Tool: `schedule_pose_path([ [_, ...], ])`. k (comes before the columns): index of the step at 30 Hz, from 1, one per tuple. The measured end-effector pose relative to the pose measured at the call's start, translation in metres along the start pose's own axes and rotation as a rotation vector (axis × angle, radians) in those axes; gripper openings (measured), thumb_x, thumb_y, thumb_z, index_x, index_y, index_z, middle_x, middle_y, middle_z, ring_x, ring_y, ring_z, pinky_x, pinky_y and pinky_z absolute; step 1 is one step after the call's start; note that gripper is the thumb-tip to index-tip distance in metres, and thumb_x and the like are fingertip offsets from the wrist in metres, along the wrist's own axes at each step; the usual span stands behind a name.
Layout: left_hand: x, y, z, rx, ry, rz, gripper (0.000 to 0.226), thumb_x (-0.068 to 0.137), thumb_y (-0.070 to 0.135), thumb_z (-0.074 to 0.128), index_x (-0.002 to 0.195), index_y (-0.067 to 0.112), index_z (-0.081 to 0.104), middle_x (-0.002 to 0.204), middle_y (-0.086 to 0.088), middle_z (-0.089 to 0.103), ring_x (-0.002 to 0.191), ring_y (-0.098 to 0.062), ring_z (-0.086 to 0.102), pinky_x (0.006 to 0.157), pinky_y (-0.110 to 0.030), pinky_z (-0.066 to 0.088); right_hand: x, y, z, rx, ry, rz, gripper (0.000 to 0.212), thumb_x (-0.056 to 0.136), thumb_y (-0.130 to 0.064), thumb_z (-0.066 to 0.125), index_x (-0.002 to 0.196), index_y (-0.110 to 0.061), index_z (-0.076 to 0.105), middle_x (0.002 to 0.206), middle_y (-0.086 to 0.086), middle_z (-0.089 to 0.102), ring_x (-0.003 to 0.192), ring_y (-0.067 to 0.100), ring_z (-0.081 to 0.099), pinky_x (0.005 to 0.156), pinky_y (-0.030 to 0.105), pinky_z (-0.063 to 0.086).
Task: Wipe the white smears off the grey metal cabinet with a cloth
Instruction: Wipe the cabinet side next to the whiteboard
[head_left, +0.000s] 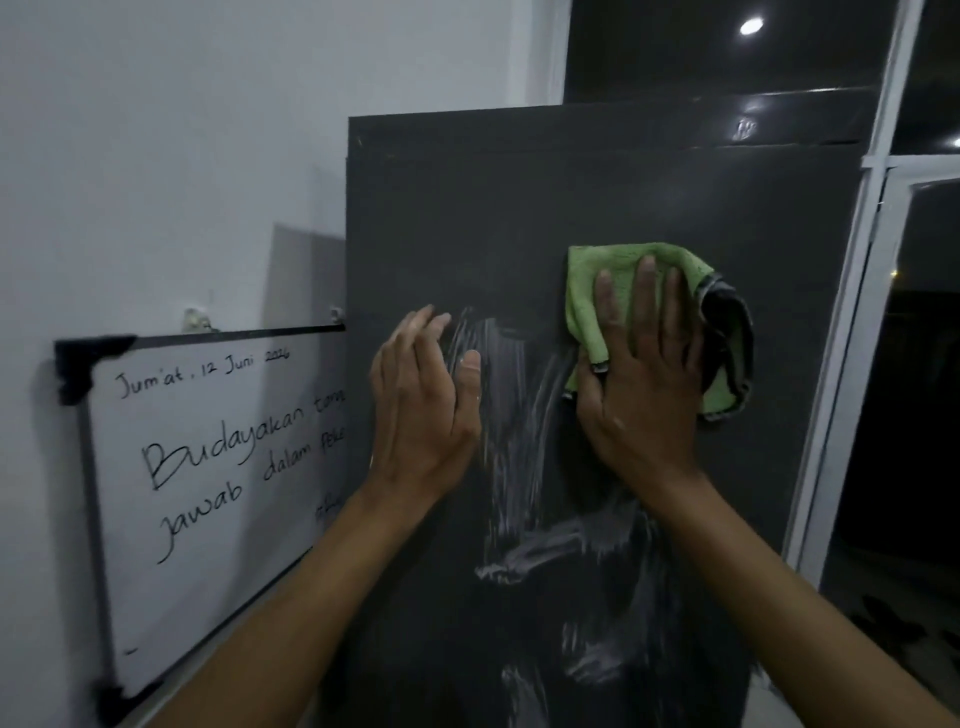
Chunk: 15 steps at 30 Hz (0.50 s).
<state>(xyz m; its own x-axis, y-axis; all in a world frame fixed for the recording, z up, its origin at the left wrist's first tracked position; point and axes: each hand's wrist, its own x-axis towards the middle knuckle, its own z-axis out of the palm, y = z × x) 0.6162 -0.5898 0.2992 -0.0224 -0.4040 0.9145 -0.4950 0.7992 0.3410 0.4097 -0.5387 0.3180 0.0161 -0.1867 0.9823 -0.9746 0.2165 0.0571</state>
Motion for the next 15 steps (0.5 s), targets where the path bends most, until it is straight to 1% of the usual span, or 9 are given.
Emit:
schedule_pose_path([
  [3, 0.0, -0.006, -0.011, -0.016, 0.021, -0.024, 0.05, 0.107, 0.034, 0.038, 0.146, 0.004, 0.048, 0.156, -0.012, 0.044, 0.149, -0.027, 0.037, 0.123, -0.052, 0.027, 0.005, -0.033, 0.014, 0.051, -0.037, -0.048, 0.087, 0.098, -0.029, 0.059, 0.17, -0.025, 0.01, 0.178, 0.008, 0.0, 0.164, 0.028, -0.005, 0.127, 0.039, -0.014],
  [6, -0.008, -0.013, -0.02, -0.014, 0.03, -0.042, 0.05, 0.107, 0.033, 0.038, 0.147, 0.004, 0.047, 0.157, -0.012, 0.044, 0.149, -0.026, 0.036, 0.124, -0.05, 0.026, 0.012, -0.064, 0.025, 0.122, -0.094, -0.077, 0.085, 0.097, -0.028, 0.054, 0.17, -0.025, 0.011, 0.178, 0.007, -0.001, 0.164, 0.026, -0.005, 0.126, 0.036, -0.016],
  [7, -0.011, -0.016, -0.023, -0.009, 0.027, -0.051, 0.05, 0.107, 0.033, 0.038, 0.147, 0.005, 0.047, 0.157, -0.012, 0.044, 0.149, -0.026, 0.036, 0.124, -0.05, 0.026, 0.013, -0.074, 0.028, 0.16, -0.122, -0.088, 0.084, 0.097, -0.029, 0.051, 0.17, -0.025, 0.011, 0.178, 0.006, -0.002, 0.164, 0.025, -0.006, 0.127, 0.036, -0.014],
  [10, -0.018, -0.026, -0.03, 0.014, 0.036, -0.076, 0.05, 0.107, 0.033, 0.038, 0.147, 0.005, 0.047, 0.157, -0.012, 0.044, 0.148, -0.027, 0.038, 0.122, -0.052, 0.029, 0.017, -0.104, 0.037, 0.296, -0.233, -0.137, 0.082, 0.098, -0.025, 0.051, 0.17, -0.025, 0.012, 0.178, 0.004, -0.003, 0.164, 0.023, -0.008, 0.129, 0.043, 0.0],
  [12, -0.021, -0.031, -0.033, 0.033, 0.043, -0.089, 0.051, 0.106, 0.033, 0.038, 0.148, 0.005, 0.046, 0.156, -0.013, 0.044, 0.146, -0.027, 0.039, 0.121, -0.052, 0.03, 0.017, -0.115, 0.041, 0.351, -0.286, -0.178, 0.08, 0.099, -0.023, 0.051, 0.17, -0.025, 0.013, 0.178, 0.003, -0.003, 0.164, 0.021, -0.007, 0.128, 0.042, 0.002],
  [15, -0.02, -0.031, -0.032, 0.022, 0.058, -0.118, 0.053, 0.107, 0.034, 0.037, 0.151, 0.005, 0.043, 0.156, -0.013, 0.044, 0.146, -0.027, 0.038, 0.122, -0.051, 0.029, 0.016, -0.112, 0.042, 0.349, -0.32, -0.243, 0.081, 0.098, -0.02, 0.051, 0.17, -0.024, 0.013, 0.178, 0.0, -0.003, 0.164, 0.018, -0.004, 0.128, 0.04, 0.008],
])
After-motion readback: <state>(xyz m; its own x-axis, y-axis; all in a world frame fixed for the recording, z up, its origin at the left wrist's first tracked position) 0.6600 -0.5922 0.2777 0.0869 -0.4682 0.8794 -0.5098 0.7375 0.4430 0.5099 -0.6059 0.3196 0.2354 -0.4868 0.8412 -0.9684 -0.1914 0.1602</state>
